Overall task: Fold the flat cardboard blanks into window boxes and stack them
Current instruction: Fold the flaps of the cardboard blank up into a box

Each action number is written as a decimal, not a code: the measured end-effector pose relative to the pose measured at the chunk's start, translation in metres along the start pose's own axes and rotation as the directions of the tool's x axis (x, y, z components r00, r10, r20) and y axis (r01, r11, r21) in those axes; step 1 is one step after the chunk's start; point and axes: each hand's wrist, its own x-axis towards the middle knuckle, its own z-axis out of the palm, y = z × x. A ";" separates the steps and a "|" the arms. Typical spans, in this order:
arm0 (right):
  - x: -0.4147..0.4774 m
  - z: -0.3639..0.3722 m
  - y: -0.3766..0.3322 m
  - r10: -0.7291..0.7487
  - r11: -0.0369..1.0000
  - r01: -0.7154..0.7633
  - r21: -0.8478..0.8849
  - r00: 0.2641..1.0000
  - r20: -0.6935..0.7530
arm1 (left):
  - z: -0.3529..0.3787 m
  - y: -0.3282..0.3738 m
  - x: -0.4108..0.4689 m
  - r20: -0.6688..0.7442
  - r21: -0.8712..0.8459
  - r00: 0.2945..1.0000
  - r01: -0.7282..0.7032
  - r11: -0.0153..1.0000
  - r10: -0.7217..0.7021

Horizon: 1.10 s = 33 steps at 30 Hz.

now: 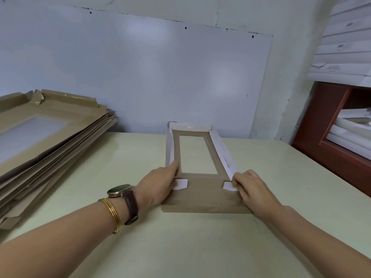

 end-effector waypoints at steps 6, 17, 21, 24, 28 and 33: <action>0.004 -0.005 0.006 -0.051 0.999 0.050 -0.018 0.999 -0.014 | 0.002 -0.001 0.002 -0.073 0.029 0.997 0.013 0.999 -0.011; 0.006 -0.031 0.007 0.006 1.000 0.004 -0.024 0.920 0.393 | -0.007 -0.006 -0.004 0.040 -0.051 0.999 -0.008 0.999 0.010; 0.004 -0.034 0.008 -0.016 0.994 0.069 -0.087 0.866 0.501 | -0.022 -0.003 -0.006 0.288 -0.144 0.956 0.098 0.985 -0.053; 0.005 -0.032 0.008 -0.022 0.991 0.086 -0.106 0.865 0.501 | -0.029 0.001 -0.007 0.378 -0.018 0.926 0.037 0.999 -0.027; 0.003 -0.027 0.010 -0.061 0.990 0.112 -0.086 0.889 0.455 | -0.025 0.006 -0.008 0.372 0.165 0.928 -0.061 0.984 -0.005; 0.002 -0.018 0.018 -0.096 0.987 0.132 -0.092 0.942 0.321 | -0.021 0.003 -0.008 0.281 0.123 0.960 -0.034 0.992 -0.002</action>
